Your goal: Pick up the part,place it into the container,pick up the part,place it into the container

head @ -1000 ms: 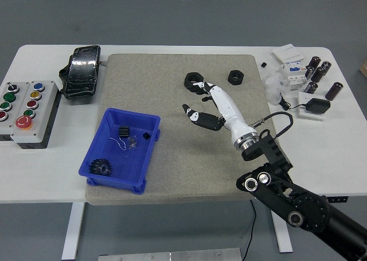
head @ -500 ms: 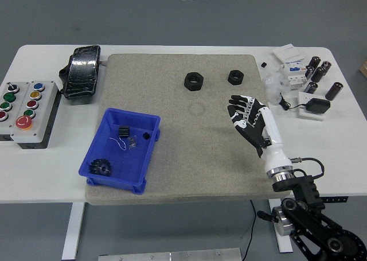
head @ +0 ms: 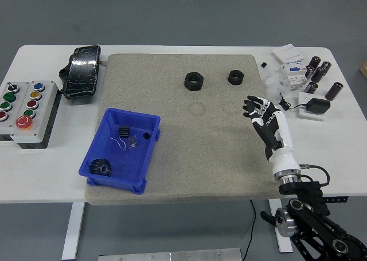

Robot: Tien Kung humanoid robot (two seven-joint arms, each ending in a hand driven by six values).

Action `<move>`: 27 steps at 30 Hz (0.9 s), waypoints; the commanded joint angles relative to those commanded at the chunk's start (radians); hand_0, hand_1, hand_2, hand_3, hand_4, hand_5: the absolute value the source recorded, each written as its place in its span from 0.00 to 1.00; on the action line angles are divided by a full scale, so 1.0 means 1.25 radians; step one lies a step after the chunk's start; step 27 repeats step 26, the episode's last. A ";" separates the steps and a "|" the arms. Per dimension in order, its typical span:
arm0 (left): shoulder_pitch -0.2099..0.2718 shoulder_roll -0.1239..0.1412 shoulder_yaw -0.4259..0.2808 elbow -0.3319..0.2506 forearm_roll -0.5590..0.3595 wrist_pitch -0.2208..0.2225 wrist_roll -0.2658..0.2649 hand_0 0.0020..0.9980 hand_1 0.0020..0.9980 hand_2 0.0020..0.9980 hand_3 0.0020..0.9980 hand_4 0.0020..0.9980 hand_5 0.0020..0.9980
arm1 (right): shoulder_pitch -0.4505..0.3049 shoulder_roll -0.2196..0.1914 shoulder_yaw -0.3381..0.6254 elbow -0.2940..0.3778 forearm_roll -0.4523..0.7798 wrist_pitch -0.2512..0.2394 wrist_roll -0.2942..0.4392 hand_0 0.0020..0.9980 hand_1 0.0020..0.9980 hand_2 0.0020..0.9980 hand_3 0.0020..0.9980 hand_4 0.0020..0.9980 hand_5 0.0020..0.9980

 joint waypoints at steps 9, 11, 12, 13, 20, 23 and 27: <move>-0.009 0.001 0.004 0.000 -0.005 0.002 -0.009 0.66 0.57 0.58 0.63 0.71 0.40 | 0.006 -0.013 0.005 0.009 -0.001 -0.009 0.002 0.68 0.69 0.67 0.65 0.76 0.48; -0.011 0.002 0.006 0.000 -0.007 0.003 -0.010 0.66 0.57 0.58 0.63 0.71 0.40 | 0.008 -0.014 0.005 0.009 -0.001 -0.009 0.002 0.68 0.69 0.67 0.65 0.76 0.48; -0.012 0.002 0.004 0.000 -0.005 0.002 -0.010 0.66 0.57 0.58 0.63 0.72 0.40 | 0.010 -0.014 0.005 0.010 -0.001 -0.010 0.003 0.68 0.69 0.67 0.65 0.76 0.48; -0.013 0.003 0.000 0.000 0.000 0.002 -0.010 0.66 0.57 0.58 0.63 0.72 0.40 | 0.011 -0.014 0.004 0.012 0.000 -0.013 0.005 0.68 0.69 0.67 0.65 0.76 0.48; -0.028 0.012 -0.001 0.000 -0.012 0.004 -0.014 0.66 0.57 0.58 0.63 0.72 0.40 | 0.013 -0.018 0.002 0.025 0.009 -0.036 0.014 0.68 0.68 0.67 0.65 0.76 0.47; -0.033 0.015 0.008 0.000 -0.022 0.004 -0.016 0.66 0.57 0.58 0.63 0.72 0.40 | 0.013 -0.017 0.008 0.025 0.008 -0.037 0.014 0.68 0.68 0.67 0.65 0.76 0.47; -0.037 0.015 0.004 0.000 -0.017 0.003 -0.016 0.66 0.57 0.58 0.63 0.71 0.40 | 0.013 -0.013 0.016 0.025 0.007 -0.037 0.014 0.68 0.68 0.67 0.65 0.76 0.47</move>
